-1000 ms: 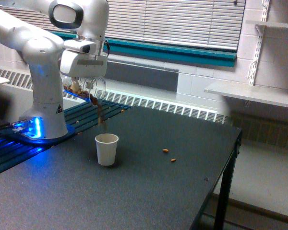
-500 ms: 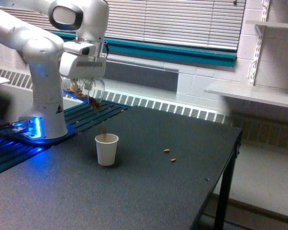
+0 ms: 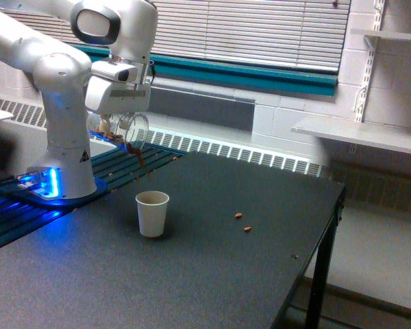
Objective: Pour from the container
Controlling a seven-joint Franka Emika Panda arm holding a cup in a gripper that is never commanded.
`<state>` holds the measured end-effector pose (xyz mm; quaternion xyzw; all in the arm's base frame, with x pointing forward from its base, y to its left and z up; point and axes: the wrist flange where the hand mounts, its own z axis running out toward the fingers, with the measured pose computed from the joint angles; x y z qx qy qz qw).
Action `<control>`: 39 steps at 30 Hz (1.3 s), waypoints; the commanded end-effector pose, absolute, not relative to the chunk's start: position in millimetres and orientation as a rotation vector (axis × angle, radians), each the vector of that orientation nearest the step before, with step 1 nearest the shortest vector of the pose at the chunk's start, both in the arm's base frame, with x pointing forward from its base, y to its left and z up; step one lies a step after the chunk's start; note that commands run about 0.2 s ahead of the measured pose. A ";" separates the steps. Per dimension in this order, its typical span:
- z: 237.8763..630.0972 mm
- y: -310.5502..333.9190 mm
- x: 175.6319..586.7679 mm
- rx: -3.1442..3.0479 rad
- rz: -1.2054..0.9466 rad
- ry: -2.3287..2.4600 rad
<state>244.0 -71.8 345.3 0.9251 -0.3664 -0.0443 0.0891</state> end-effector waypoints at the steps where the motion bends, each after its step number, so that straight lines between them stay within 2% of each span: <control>1: 336.0 -65.3 242.1 2.742 -0.189 -1.028; 39: 334.0 -62.7 258.0 2.735 -0.339 -0.991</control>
